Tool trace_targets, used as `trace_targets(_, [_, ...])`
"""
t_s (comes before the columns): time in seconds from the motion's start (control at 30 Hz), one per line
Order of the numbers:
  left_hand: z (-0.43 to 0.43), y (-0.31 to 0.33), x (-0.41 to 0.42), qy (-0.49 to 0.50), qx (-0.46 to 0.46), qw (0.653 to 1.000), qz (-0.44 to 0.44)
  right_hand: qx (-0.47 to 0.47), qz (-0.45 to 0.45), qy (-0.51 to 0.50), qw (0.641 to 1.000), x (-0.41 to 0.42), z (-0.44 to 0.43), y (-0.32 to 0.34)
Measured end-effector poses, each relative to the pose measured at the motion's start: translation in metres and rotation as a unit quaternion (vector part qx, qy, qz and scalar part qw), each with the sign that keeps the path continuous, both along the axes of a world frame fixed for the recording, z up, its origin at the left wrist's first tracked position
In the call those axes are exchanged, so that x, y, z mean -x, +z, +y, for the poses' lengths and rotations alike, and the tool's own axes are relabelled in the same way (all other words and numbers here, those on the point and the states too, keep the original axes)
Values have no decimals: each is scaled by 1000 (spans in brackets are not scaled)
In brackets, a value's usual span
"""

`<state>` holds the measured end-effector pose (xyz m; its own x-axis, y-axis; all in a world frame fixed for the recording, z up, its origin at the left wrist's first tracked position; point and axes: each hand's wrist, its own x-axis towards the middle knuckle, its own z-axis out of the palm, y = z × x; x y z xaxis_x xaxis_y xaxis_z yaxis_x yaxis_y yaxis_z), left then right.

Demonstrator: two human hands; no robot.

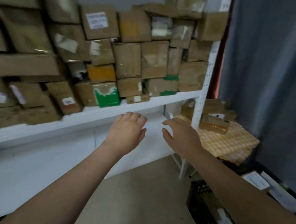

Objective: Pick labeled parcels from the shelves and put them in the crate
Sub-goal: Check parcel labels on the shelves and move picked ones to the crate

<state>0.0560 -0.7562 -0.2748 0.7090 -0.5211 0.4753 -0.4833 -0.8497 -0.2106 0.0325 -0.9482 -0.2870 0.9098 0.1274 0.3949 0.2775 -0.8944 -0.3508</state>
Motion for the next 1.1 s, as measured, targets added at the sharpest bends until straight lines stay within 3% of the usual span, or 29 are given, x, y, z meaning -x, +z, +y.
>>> trace_targets(0.57, [412,58,72,241,28,966,-92,-25,-88,220,971,-15,406,80])
trace_targets(0.8, [504,92,65,276,29,949,-147,-45,-133,269,953,-25,508,106])
trace_targets(1.1, [573,141,-26,335,-30,914,-226,-17,-154,294,943,-74,566,137])
